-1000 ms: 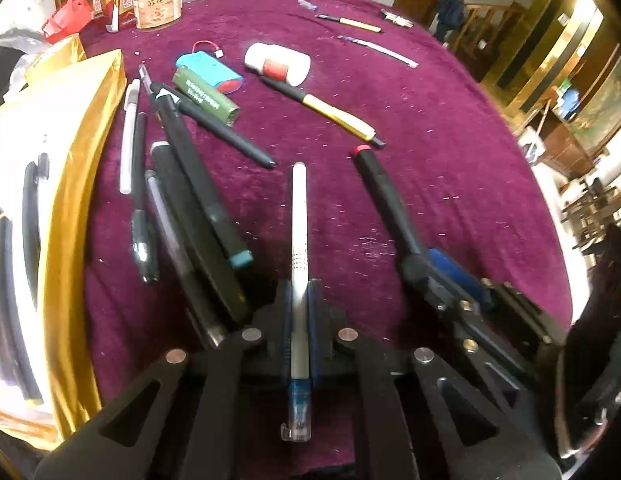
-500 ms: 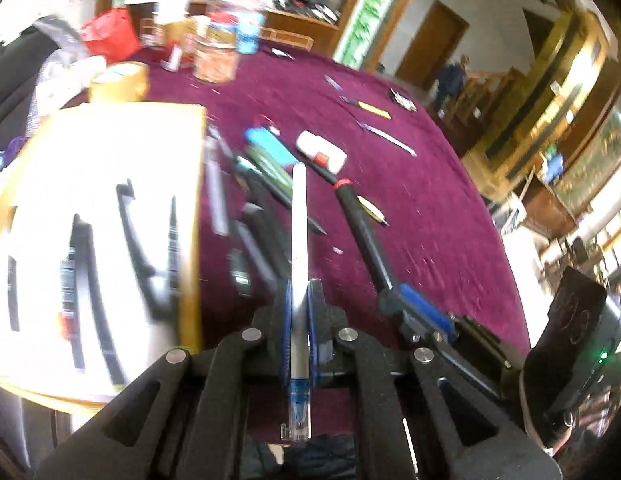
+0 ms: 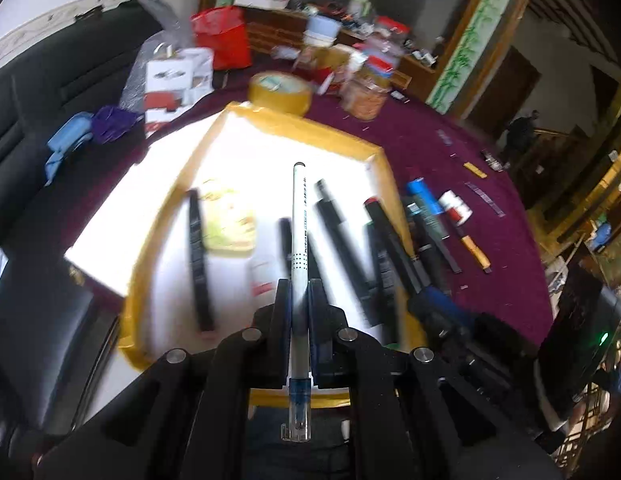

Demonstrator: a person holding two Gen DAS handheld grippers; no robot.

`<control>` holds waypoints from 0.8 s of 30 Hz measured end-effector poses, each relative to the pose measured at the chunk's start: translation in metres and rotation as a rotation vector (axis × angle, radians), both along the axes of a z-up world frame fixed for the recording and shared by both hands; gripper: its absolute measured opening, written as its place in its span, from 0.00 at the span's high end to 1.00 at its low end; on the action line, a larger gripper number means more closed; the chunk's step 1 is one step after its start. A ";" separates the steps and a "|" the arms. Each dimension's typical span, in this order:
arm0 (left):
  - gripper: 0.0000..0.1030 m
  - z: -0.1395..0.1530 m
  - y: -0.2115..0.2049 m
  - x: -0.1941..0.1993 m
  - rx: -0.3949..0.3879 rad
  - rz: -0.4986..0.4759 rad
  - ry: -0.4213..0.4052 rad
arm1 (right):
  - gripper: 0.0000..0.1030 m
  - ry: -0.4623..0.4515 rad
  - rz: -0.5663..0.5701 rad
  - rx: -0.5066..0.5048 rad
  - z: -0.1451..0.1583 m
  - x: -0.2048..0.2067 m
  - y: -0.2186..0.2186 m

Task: Organize rigid objects
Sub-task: 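Carry the black marker and white pen into the tray and open both tools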

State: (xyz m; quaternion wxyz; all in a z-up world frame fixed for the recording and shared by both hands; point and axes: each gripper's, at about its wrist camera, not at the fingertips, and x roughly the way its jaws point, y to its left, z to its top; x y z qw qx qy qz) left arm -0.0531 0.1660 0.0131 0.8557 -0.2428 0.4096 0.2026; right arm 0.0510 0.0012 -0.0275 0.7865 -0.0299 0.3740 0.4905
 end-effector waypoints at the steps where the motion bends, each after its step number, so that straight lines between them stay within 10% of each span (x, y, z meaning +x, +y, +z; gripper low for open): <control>1: 0.95 -0.006 0.004 0.000 -0.005 0.004 0.016 | 0.87 0.001 0.003 -0.014 -0.003 0.000 0.005; 24: 0.95 -0.055 0.030 0.024 -0.015 -0.127 0.144 | 0.87 -0.042 0.017 -0.128 -0.021 0.003 0.053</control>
